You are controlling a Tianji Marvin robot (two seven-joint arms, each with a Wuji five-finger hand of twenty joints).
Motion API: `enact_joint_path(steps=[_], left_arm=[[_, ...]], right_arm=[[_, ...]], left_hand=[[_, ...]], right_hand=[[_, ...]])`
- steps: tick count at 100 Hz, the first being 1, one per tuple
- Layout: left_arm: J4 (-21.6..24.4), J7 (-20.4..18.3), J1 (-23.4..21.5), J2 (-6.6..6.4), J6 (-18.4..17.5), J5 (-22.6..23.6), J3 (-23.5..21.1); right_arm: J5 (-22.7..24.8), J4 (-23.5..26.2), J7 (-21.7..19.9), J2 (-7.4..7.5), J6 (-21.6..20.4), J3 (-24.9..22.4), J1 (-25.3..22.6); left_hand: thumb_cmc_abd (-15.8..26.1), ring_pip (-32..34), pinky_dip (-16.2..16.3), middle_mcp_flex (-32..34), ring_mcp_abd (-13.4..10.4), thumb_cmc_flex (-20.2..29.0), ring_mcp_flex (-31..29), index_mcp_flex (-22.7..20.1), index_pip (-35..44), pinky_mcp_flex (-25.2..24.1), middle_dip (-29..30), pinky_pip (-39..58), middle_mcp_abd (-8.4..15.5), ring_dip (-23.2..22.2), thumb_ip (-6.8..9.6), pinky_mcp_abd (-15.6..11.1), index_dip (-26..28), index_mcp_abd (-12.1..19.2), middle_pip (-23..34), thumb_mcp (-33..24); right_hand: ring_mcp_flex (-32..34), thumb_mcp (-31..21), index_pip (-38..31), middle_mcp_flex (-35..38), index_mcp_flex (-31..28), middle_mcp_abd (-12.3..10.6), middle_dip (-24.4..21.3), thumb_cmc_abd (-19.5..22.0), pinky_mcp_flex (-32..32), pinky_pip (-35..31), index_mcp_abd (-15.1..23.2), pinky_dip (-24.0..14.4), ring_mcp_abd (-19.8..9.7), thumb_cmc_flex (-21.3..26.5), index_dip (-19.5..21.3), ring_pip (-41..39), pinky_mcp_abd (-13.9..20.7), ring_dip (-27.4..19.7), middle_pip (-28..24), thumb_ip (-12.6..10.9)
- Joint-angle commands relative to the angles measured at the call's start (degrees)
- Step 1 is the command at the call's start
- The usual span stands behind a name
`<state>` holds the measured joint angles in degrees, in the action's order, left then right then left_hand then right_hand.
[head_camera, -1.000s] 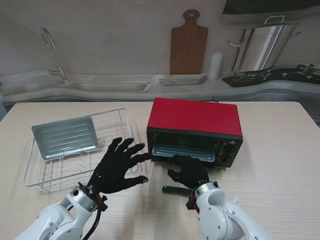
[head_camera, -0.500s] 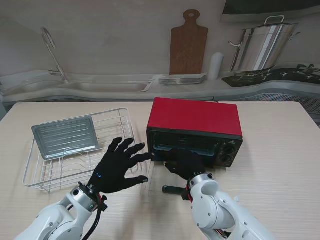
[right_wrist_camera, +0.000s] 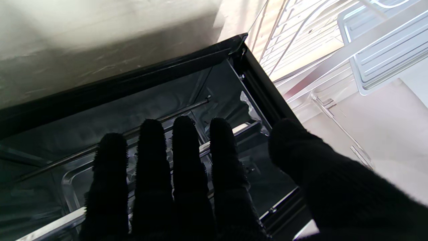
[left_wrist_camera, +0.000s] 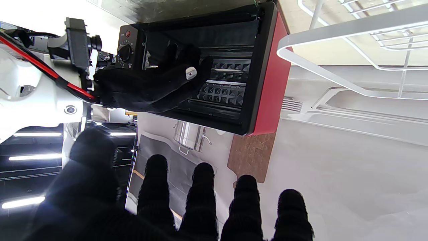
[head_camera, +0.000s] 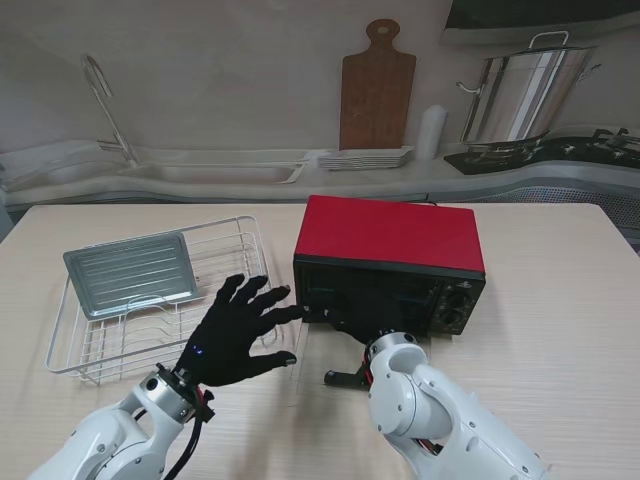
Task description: Slide the trays into the oven
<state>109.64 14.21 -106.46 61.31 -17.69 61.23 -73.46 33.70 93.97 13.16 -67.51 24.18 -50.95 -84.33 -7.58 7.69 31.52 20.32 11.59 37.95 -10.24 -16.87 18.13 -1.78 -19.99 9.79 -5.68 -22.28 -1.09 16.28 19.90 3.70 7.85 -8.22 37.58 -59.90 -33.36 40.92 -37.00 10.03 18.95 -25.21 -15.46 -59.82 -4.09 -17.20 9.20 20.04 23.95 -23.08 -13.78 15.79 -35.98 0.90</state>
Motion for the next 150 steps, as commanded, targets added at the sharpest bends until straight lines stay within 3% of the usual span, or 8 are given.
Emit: enact_joint_path(steps=[1, 52, 85, 113, 150], left_arm=[[0.8, -1.1, -0.6, 0.19, 0.2, 0.1, -0.2], [1.3, -0.9, -1.5, 0.18, 0.3, 0.6, -0.9], [1.2, -0.9, -1.5, 0.23, 0.1, 0.2, -0.9], [1.1, -0.6, -2.0, 0.4, 0.3, -0.8, -0.8], [0.2, -0.8, -2.2, 0.73, 2.0, -3.5, 0.7]], right_arm=[[-0.1, -0.6, -0.6, -0.94, 0.5, 0.4, 0.9], [-1.4, -4.3, 0.3, -2.11, 3.1, 2.6, 4.7], [-1.1, -1.8, -0.9, -1.17, 1.2, 1.0, 1.7], [0.3, 5.7, -1.6, 0.71, -6.7, -4.8, -8.6], [1.0, 15.0, 2.7, 1.33, -21.2, -13.7, -22.3]], left_hand=[[2.7, -1.5, -1.0, -1.4, -1.4, 0.1, 1.2, 1.1, -0.7, -0.8, 1.4, -2.5, 1.3, 0.6, 1.52, -1.3, 0.1, 0.6, -0.9, 1.7], [2.8, -1.5, -1.0, -1.3, -1.4, 0.1, 1.2, 1.1, -0.7, -0.8, 1.4, -2.5, 1.3, 0.6, 1.56, -1.3, 0.1, 0.6, -0.8, 1.8], [2.8, -1.5, -1.0, -1.4, -1.4, 0.2, 1.2, 1.1, -0.7, -0.8, 1.4, -2.5, 1.2, 0.6, 1.57, -1.3, 0.1, 0.5, -0.8, 1.8], [2.7, -1.5, -1.0, -1.2, -1.4, 0.3, 1.2, 1.4, -0.9, -0.7, 1.4, -2.4, 1.1, 0.6, 1.59, -1.3, 0.0, 0.2, -0.8, 1.7], [3.0, -1.6, -1.0, -2.5, -1.5, 0.0, 1.6, 5.6, -3.0, -0.9, 1.3, -2.4, 0.6, 0.5, 1.6, -1.5, -1.1, -3.0, -0.6, 1.8]], right_hand=[[-1.9, 1.4, -0.8, -2.0, 1.3, -1.8, 0.6, 0.8, 0.8, -1.1, 1.3, -0.6, -1.7, -3.5, 1.0, -0.6, 0.1, 0.6, -0.4, -2.2], [-2.2, 1.5, -0.9, -2.3, 1.7, -2.4, 0.5, 1.0, 1.3, -0.9, 1.8, -0.7, -2.1, -3.9, 1.4, -0.4, 0.3, 0.6, -0.4, -2.4], [-2.1, 1.6, -0.9, -2.3, 1.8, -2.4, 0.6, 1.1, 1.2, -1.1, 1.8, -0.8, -2.0, -4.0, 1.6, -0.7, 0.3, 0.7, -0.5, -2.6], [-2.5, 2.2, 0.3, -3.1, 3.1, -2.3, 0.3, 1.5, 1.4, -1.2, 1.5, -0.9, -2.0, -4.0, 1.0, -0.5, 0.2, 0.6, 0.1, -2.5], [-9.1, 3.2, 8.3, -10.4, 10.8, -2.7, -2.6, 1.5, 5.3, 3.6, 0.1, 1.3, -3.5, -3.7, -6.9, 7.1, 0.8, -3.0, 7.5, -2.9]])
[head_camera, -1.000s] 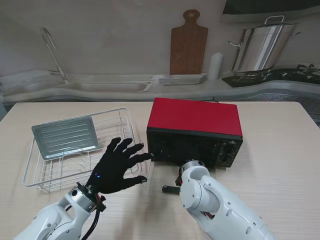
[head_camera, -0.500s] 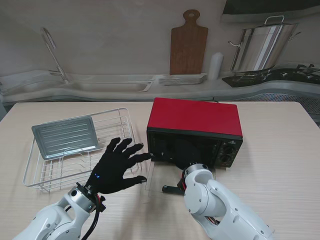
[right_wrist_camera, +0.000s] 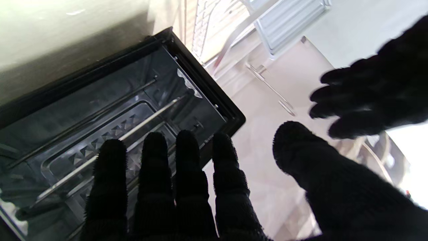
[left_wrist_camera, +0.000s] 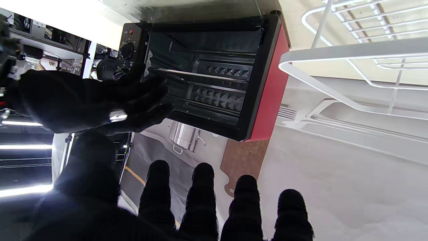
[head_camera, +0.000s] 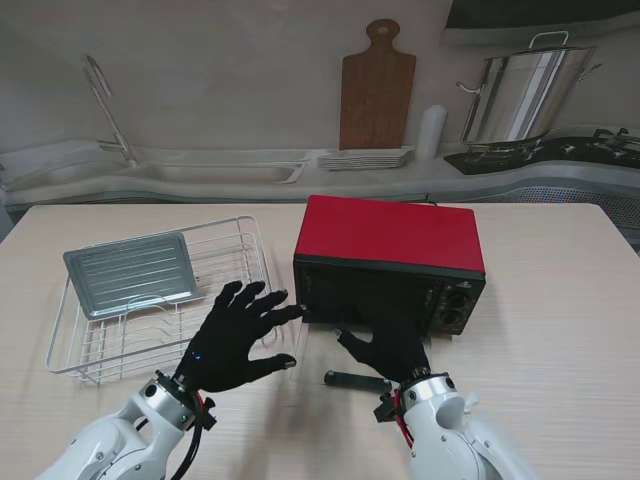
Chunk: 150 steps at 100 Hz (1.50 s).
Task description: Slide the trays into the oven
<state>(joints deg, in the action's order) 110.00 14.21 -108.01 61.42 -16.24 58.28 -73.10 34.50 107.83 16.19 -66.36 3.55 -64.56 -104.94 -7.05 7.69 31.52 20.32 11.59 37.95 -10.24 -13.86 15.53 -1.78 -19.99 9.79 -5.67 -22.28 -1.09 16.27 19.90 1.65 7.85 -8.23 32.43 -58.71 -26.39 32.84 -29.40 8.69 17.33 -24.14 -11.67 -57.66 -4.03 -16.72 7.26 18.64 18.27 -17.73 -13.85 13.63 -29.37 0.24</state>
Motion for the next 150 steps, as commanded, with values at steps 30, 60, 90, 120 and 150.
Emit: enact_joint_path(steps=[30, 60, 90, 120, 150], left_arm=[[-3.0, 2.8, 0.2, 1.82, 0.9, -6.2, 2.3], [-5.0, 3.0, 1.1, 3.05, -0.5, -14.5, 3.7], [-1.5, 0.2, -1.2, 3.57, 0.1, -21.1, 1.2], [4.6, -2.8, -6.5, 3.43, 1.7, -21.5, -7.7], [8.8, -7.3, -10.2, 3.39, 5.3, -22.1, -18.7]], right_arm=[[-3.7, 2.4, 3.1, -0.52, -10.4, -4.1, -7.1], [-7.3, -0.2, 4.2, -0.99, -18.9, -5.7, -8.3], [-11.0, -4.0, 3.1, -1.25, -23.0, -6.2, -6.9], [-11.7, -4.6, 3.1, -1.35, -23.3, -6.5, -6.1], [-11.9, -5.0, 2.8, -1.34, -23.2, -6.4, -5.8]], left_hand=[[2.5, -1.3, -0.7, -2.9, -1.1, 0.4, 1.7, 2.8, -0.5, -0.8, 1.2, -2.2, 0.1, 0.3, 1.51, -1.3, -1.7, -1.5, -0.1, 1.7], [2.0, -1.2, -0.4, -2.9, -0.7, 1.0, 1.9, 2.3, 0.8, -1.1, 1.0, -2.1, -0.3, -0.1, 1.29, -1.0, -1.8, -1.5, 0.4, 1.0], [1.9, -0.5, 0.5, -2.4, 0.4, 1.3, 1.2, 1.1, 2.0, -0.5, 0.9, -1.3, -0.9, -0.7, 0.96, 0.0, -1.8, -1.9, 0.7, 0.1], [1.7, -0.1, 1.3, -1.6, 0.4, 1.6, 0.4, 0.5, 2.8, 0.7, 0.6, -0.6, -0.9, -1.2, 0.88, 0.6, -1.8, -2.0, 1.0, -0.5], [0.4, 0.7, 2.7, -1.9, 0.5, 2.1, 0.2, 1.0, 4.6, 1.8, -0.3, 0.4, -0.8, -1.9, 0.88, 0.9, -0.9, -2.0, 2.2, -2.4]], right_hand=[[-12.5, 2.6, 0.1, -10.7, 10.5, -3.5, -1.2, 0.1, 8.1, 6.9, 2.0, 4.0, -4.6, -1.4, -3.7, 5.4, 3.2, -2.7, 1.4, -2.2], [-16.1, 3.6, 0.6, -12.1, 12.0, -5.7, -2.9, 0.6, 10.8, 10.3, 3.8, 6.6, -8.4, -1.2, -5.5, 8.0, 5.2, -4.3, 4.3, -1.5], [-18.0, 5.7, 1.6, -12.3, 12.7, -9.6, -4.3, 1.7, 12.5, 13.6, 8.3, 8.8, -12.1, -0.9, -7.2, 9.7, 10.1, -5.2, 7.7, -2.0], [-18.0, 6.1, 1.2, -11.9, 12.5, -9.6, -4.4, 1.9, 12.3, 13.9, 8.6, 9.2, -11.9, -1.0, -7.5, 9.5, 9.1, -5.2, 8.2, -2.2], [-17.8, 6.2, 1.0, -11.7, 12.2, -9.4, -4.2, 1.9, 12.3, 13.6, 8.4, 9.2, -11.9, -0.8, -7.6, 9.3, 9.6, -5.1, 8.0, -2.4]])
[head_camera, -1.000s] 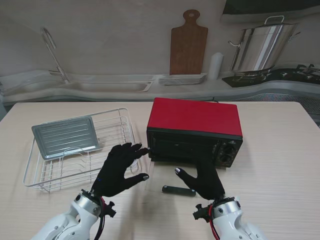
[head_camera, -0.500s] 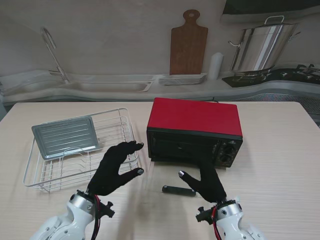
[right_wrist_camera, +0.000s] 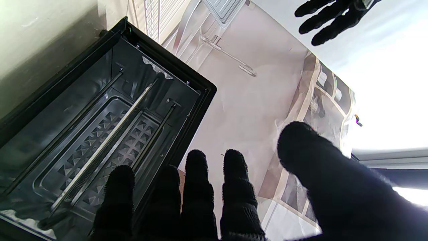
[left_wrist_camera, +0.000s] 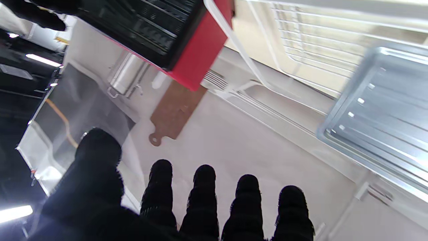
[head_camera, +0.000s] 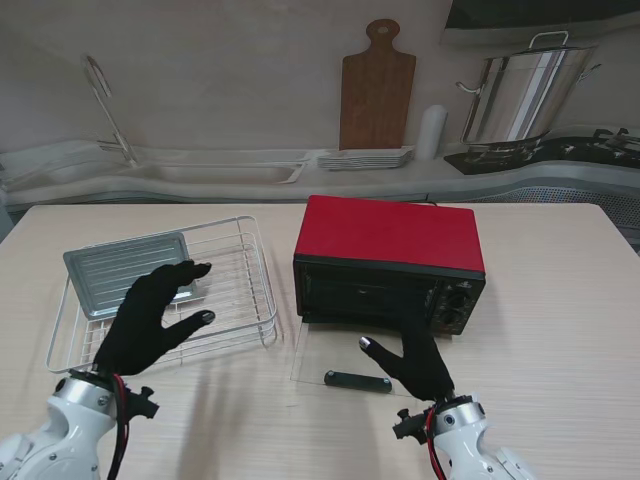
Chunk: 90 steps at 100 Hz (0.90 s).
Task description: Slide the trays into the oven
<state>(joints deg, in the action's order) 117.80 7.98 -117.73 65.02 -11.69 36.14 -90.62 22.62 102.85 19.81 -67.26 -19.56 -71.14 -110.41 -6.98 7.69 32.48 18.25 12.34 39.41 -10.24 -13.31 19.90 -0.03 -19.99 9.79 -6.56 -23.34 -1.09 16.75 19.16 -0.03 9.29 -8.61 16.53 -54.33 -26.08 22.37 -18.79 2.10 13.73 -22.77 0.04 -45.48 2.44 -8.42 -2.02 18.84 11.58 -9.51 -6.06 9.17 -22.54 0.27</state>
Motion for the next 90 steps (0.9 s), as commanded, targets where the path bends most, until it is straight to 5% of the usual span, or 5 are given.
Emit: enact_joint_path(steps=[1, 40, 90], left_arm=[[1.0, -1.2, -0.5, -0.21, 0.9, 0.1, -1.4], [-1.4, -6.3, 4.5, -0.65, 6.5, 0.3, -9.7], [-13.8, -11.6, 15.8, -1.85, 10.8, -1.3, -13.3]], right_arm=[[0.0, 0.0, -0.8, -0.44, 0.0, 0.2, -0.3], [-0.8, 0.3, -1.0, -0.5, 0.6, 0.0, -0.4], [-1.7, 0.5, -2.1, -0.38, 1.7, -0.3, -0.2]], left_hand=[[0.4, 0.7, 1.8, 0.1, -0.3, 0.6, 0.2, 0.5, 0.3, 0.0, -0.3, 0.4, 0.1, -0.9, 0.87, 0.4, -0.2, -0.2, 0.8, -2.1], [-0.4, 0.9, 2.6, -2.0, -0.7, 0.2, 0.9, 1.2, 1.0, 0.0, -0.4, 0.5, 0.9, -1.1, 0.82, 0.1, 0.2, 0.1, 0.9, -4.5], [-1.6, 1.5, 3.3, -2.0, -1.0, 0.0, 0.6, 1.1, 2.6, 0.5, -0.8, 0.6, 1.3, -1.5, 0.61, 0.1, 0.9, 0.5, 1.4, -7.3]], right_hand=[[-2.0, 1.8, 0.7, -1.2, 1.6, -2.8, -0.6, 0.6, 0.6, 1.4, 1.9, 0.9, -2.6, -1.0, -0.9, 1.1, 1.8, -0.7, 1.2, -2.4], [-1.8, 1.7, 0.3, -1.0, 1.1, -2.7, -0.6, 0.5, 0.4, 1.2, 1.4, 1.0, -2.9, -0.9, -0.9, 1.1, 2.2, -0.7, 1.1, -2.4], [-1.9, 1.5, 0.2, -1.1, 0.5, -2.7, -0.5, 0.2, 0.3, 0.9, 0.6, 0.9, -2.8, -0.9, -0.9, 1.1, 2.5, -0.7, 0.9, -2.4]])
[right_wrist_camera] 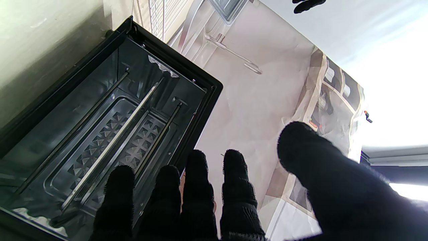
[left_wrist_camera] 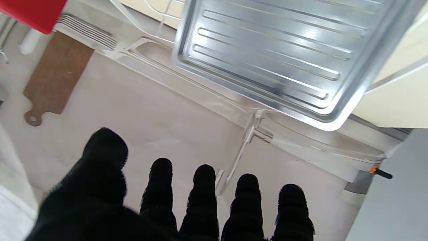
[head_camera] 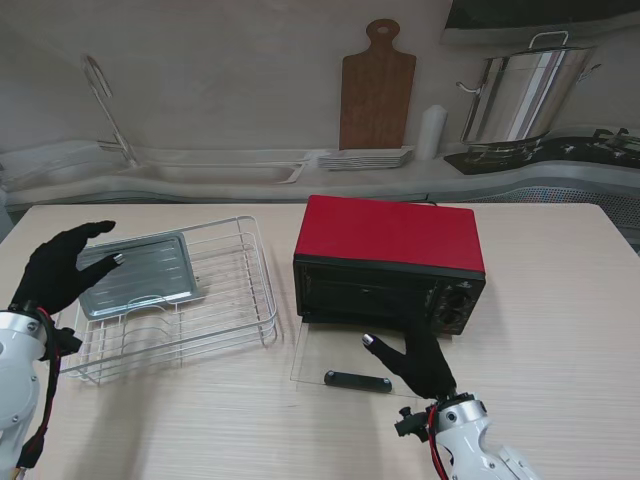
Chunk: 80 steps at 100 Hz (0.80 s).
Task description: Slide the trays into the oven
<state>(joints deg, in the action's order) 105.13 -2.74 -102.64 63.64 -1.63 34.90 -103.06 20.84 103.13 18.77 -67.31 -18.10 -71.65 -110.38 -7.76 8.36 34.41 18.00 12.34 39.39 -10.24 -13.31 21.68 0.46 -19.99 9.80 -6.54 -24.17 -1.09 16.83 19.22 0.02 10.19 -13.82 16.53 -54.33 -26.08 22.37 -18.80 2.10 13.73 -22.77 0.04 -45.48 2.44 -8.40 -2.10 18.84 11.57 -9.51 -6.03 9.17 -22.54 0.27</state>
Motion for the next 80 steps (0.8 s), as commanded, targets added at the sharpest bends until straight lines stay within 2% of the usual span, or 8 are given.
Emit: enact_joint_path(steps=[1, 8, 30, 34, 42, 60, 80], left_arm=[[-1.4, -1.0, 0.9, -0.49, 0.8, 0.0, -0.9], [-3.2, -1.7, 2.2, -0.7, 1.2, 0.1, -1.4], [-9.0, -4.7, 6.1, -1.55, 1.9, 0.3, -2.3], [-10.2, -4.7, 6.9, -1.61, 1.7, 0.4, -2.2], [-12.6, -4.0, 8.6, -1.57, 1.3, 0.0, -1.8], [-16.5, -2.6, 11.9, -1.4, 1.1, -1.2, -0.4], [-20.1, -2.2, 14.7, -1.6, 2.7, 0.4, 1.5]], right_arm=[[0.1, 0.2, -1.1, -0.32, 0.3, 0.3, -0.2], [0.0, 0.2, -1.2, -0.29, 0.6, 0.4, -0.1], [-0.1, 0.3, -1.5, -0.25, 1.3, 0.5, -0.1], [-0.1, 0.3, -1.5, -0.24, 1.5, 0.5, -0.1], [-0.1, 0.4, -1.6, -0.23, 1.8, 0.5, 0.0], [-0.3, 0.6, -2.1, -0.17, 2.5, 0.3, -0.2], [-0.2, 1.0, -2.8, 0.01, 2.9, -0.1, -0.3]], left_hand=[[-0.9, 0.8, 1.4, -1.7, -1.0, 0.1, 0.6, 1.1, 0.9, 0.0, -0.8, 0.6, 1.2, -0.7, 0.61, 0.0, 0.9, 0.5, 0.5, -2.2], [-1.3, 0.9, 1.5, -0.1, -1.0, 0.2, 0.4, 1.2, 1.2, 0.2, -1.2, 0.7, 0.9, -0.7, 0.56, 0.0, 1.0, 0.4, 1.5, -2.8], [-2.7, 0.9, 1.7, -2.8, -1.5, 0.4, 1.0, 3.5, 1.2, 0.3, -0.9, 0.8, 1.8, -0.8, 0.24, -0.7, 1.0, 0.8, 0.7, -4.9], [-3.2, 1.1, 1.9, -3.5, -1.7, -0.7, 1.2, 4.5, 1.8, 0.3, -1.0, 0.8, 2.4, -0.8, -0.18, -1.1, 1.1, 1.3, 1.1, -7.2], [-3.3, 1.1, 1.8, -4.1, -1.9, -1.0, 1.5, 4.9, 0.3, 0.2, -1.0, 0.7, 2.6, -0.8, -0.4, -1.7, 0.1, 2.0, 1.2, -8.0], [-3.3, 1.2, 1.9, -4.2, -1.8, -1.3, 1.5, 4.6, -0.4, 0.1, -1.2, 0.7, 2.4, -0.9, -0.49, -1.6, -0.2, 1.3, 1.6, -8.3], [-3.4, 1.4, 2.0, -3.6, -1.7, -1.2, 1.3, 4.6, 1.4, 0.2, -1.3, 0.9, 2.1, -1.0, -0.5, -1.4, 0.7, 1.0, 1.9, -8.6]], right_hand=[[-1.9, 1.5, 0.2, -1.1, 0.5, -2.7, -0.5, 0.2, 0.3, 0.9, 0.5, 0.8, -2.8, -0.9, -0.9, 1.1, 2.5, -0.7, 0.9, -2.3], [-1.9, 1.5, 0.3, -1.1, 0.6, -2.7, -0.5, 0.2, 0.3, 0.9, 0.5, 0.8, -3.0, -0.9, -0.8, 1.1, 2.6, -0.7, 0.9, -2.3], [-1.8, 1.4, 0.1, -1.0, 0.1, -2.6, -0.4, 0.1, 0.2, 0.7, 0.1, 0.7, -2.9, -0.8, -0.6, 1.0, 2.8, -0.6, 0.7, -2.3], [-1.8, 1.4, 0.1, -1.0, 0.2, -2.6, -0.4, 0.1, 0.1, 0.6, 0.2, 0.7, -3.0, -0.9, -0.6, 1.0, 2.8, -0.6, 0.7, -2.3], [-1.8, 1.4, 0.1, -1.0, 0.1, -2.7, -0.3, 0.2, 0.1, 0.5, -0.1, 0.6, -3.0, -0.8, -0.5, 1.0, 2.9, -0.6, 0.6, -2.3], [-1.8, 1.3, 0.1, -1.2, -0.1, -2.6, -0.2, 0.1, 0.1, 0.4, -0.2, 0.5, -2.9, -0.8, -0.3, 1.0, 2.9, -0.6, 0.4, -2.3], [-1.9, 1.4, 0.1, -1.2, -0.2, -2.5, -0.2, 0.1, 0.0, 0.2, -0.3, 0.4, -3.0, -0.8, -0.1, 0.9, 3.1, -0.6, 0.3, -2.3]])
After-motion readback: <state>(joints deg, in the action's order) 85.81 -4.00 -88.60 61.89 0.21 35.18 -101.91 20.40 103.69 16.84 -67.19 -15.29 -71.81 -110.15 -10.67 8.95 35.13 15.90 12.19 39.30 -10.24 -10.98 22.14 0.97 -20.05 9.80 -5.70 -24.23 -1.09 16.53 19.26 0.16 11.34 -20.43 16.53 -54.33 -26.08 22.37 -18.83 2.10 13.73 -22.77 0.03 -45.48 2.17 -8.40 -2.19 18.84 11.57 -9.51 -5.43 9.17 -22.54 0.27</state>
